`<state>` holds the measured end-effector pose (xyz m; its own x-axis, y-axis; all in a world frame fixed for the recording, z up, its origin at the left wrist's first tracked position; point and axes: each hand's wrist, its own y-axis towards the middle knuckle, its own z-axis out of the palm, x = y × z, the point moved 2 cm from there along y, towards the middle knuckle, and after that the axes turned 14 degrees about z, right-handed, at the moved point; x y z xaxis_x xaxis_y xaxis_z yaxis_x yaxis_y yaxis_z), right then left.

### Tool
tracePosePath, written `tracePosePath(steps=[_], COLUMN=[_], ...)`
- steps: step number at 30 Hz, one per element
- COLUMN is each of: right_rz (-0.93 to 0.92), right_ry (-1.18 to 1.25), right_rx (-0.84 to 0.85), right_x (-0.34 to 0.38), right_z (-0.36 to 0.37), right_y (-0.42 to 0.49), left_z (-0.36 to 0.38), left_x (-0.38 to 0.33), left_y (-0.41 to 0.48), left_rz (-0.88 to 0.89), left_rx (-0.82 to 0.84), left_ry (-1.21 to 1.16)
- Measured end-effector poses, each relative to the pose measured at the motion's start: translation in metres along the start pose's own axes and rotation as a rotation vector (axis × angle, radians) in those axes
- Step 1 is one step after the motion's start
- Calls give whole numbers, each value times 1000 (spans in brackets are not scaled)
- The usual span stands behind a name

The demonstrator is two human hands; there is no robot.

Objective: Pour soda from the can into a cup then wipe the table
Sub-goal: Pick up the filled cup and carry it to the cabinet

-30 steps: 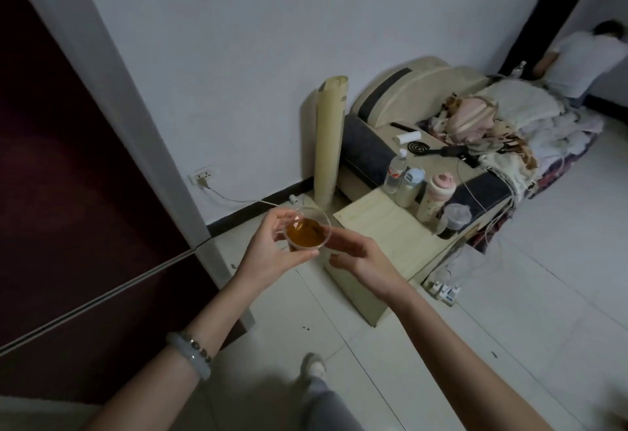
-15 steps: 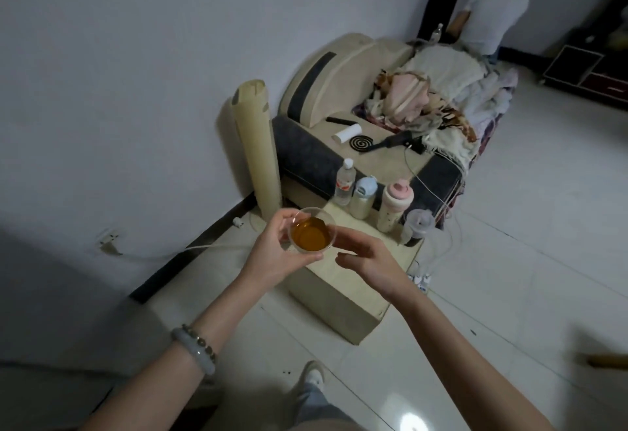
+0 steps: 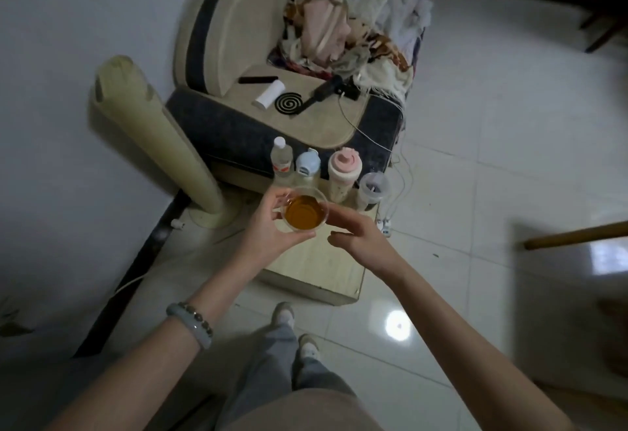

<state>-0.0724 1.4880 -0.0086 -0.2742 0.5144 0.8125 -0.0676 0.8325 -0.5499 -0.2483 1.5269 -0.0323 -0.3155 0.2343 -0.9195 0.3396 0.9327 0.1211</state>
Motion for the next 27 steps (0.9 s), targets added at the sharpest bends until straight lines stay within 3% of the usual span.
tracePosePath(steps=[14,27], right_rz=[270,389], right_ry=[162,292], right_rx=[-149,-176], right_x=[-74,-210], right_z=[20,37], right_y=[109,204], left_z=[36,111], left_x=[140,288], left_y=[56,47], left_rz=[-34,-141], left_rx=[216,284], left_ry=[2,-27])
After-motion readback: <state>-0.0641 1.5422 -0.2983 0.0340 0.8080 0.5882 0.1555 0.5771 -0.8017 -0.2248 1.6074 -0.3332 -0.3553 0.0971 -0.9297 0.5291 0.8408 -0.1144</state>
